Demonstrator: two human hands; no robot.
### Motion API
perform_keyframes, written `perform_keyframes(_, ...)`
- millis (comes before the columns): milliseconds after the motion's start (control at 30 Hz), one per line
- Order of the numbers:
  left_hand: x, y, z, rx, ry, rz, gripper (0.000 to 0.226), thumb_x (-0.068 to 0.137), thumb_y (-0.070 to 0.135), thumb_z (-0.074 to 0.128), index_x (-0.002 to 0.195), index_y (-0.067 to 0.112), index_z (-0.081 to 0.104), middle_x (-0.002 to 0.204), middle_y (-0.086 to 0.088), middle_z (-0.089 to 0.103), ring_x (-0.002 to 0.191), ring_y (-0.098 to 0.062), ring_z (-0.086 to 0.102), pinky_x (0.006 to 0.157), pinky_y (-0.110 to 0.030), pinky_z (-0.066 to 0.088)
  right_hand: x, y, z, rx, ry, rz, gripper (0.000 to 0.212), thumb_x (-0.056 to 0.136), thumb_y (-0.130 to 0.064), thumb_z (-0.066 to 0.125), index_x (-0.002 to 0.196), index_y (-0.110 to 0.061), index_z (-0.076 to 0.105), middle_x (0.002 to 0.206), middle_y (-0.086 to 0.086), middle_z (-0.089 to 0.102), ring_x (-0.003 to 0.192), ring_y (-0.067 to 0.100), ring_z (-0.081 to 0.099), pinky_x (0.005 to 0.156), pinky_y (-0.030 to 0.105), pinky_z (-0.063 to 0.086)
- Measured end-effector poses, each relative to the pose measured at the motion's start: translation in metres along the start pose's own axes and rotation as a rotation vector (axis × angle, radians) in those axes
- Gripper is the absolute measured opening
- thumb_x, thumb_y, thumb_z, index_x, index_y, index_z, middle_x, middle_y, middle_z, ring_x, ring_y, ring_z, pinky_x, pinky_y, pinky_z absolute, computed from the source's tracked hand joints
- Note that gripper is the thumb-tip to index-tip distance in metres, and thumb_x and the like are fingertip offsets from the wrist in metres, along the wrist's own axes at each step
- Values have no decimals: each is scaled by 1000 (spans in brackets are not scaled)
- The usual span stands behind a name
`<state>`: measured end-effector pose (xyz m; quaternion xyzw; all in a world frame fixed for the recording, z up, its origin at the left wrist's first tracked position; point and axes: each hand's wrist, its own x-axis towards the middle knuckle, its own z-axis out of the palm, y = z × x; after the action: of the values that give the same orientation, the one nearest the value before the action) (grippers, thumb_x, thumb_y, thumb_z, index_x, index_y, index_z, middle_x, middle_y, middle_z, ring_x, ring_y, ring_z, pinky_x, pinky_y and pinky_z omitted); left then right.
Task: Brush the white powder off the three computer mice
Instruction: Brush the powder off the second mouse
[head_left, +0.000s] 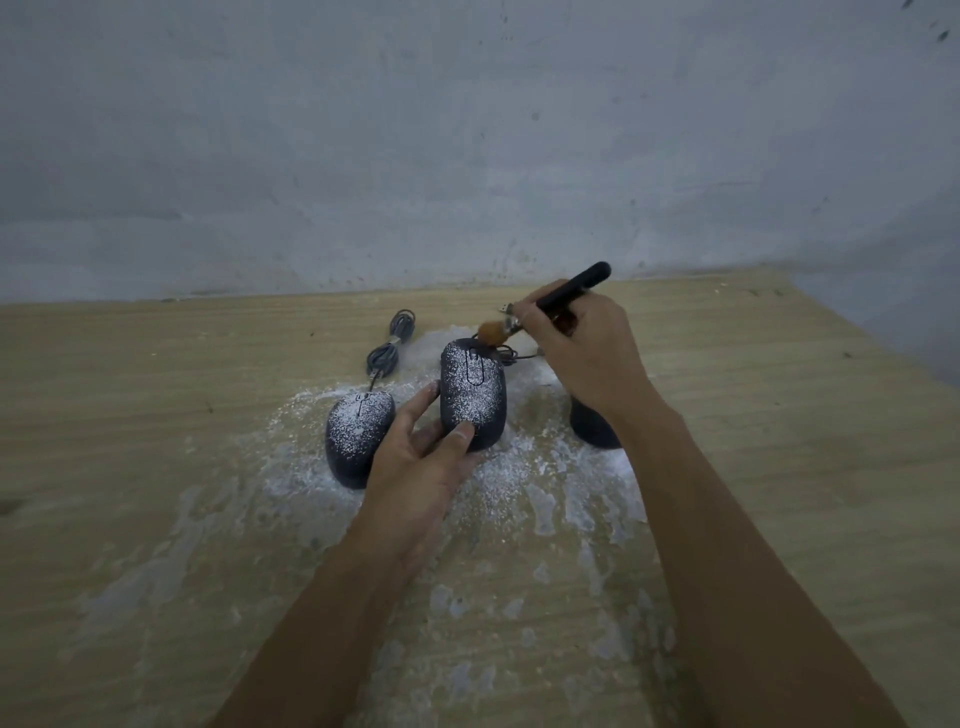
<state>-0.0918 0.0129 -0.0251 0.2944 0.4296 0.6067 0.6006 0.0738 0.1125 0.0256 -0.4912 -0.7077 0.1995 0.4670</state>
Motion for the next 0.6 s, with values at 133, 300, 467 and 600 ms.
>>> perform_keyframes(133,-1,0,0,-5,1,1,45,97,-5,56,131,25,55,116,-5,76,107,-20,72,88,-31,59,0,4,-3,45,8,41,22,98,-33,65,90,-14,72,58,-6,55,45,2,44,46,14,32)
perform_keyframes(300,-1,0,0,-5,2,-5,47,97,-5,55,134,24,54,120,-6,74,113,-22,69,92,-34,56,0,6,-2,25,-15,48,22,98,-32,65,89,-13,72,56,-8,52,44,2,43,44,12,31)
perform_keyframes(467,-1,1,0,-20,9,-14,46,96,-5,55,132,25,55,120,-7,74,114,-23,69,93,-34,57,0,4,-2,53,-12,39,21,98,-33,65,89,-16,71,61,-4,57,47,2,44,46,13,33)
perform_keyframes(600,-1,1,1,-32,17,-20,43,96,-5,55,123,28,59,118,-7,73,113,-24,69,95,-36,56,1,5,0,55,55,57,22,98,-29,64,77,-20,65,57,-9,52,45,1,44,44,13,34)
